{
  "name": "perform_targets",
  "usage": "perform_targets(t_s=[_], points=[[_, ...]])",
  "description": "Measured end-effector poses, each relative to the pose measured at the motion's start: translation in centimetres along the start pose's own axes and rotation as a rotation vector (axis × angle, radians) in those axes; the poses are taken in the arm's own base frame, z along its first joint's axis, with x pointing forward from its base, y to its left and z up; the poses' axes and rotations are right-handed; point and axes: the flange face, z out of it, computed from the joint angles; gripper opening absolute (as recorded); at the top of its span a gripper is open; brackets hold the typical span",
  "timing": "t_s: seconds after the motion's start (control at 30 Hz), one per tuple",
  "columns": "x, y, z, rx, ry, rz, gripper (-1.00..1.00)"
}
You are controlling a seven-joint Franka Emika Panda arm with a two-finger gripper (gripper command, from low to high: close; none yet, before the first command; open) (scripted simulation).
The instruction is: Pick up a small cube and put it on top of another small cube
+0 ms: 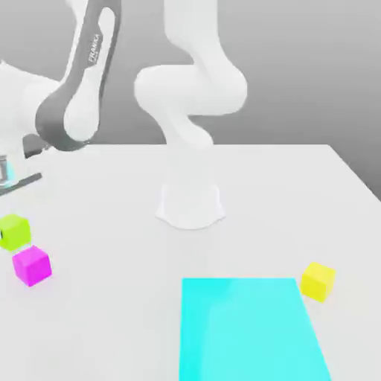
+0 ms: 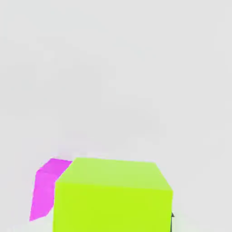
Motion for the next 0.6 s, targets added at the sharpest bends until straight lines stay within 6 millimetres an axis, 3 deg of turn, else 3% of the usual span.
perform_targets(t_s=[0.27, 0.53, 0.57, 0.6], points=[[0.6, -0.2, 2.1, 0.004, 0.017, -0.051, -1.00], [0.2, -0.5, 6.3, 0.009, 0.012, -0.044, -1.00], [0.1, -0.6, 6.8, 0.011, 0.010, -0.043, 1.00], [0.1, -0.6, 6.8, 0.011, 0.010, -0.043, 1.00]])
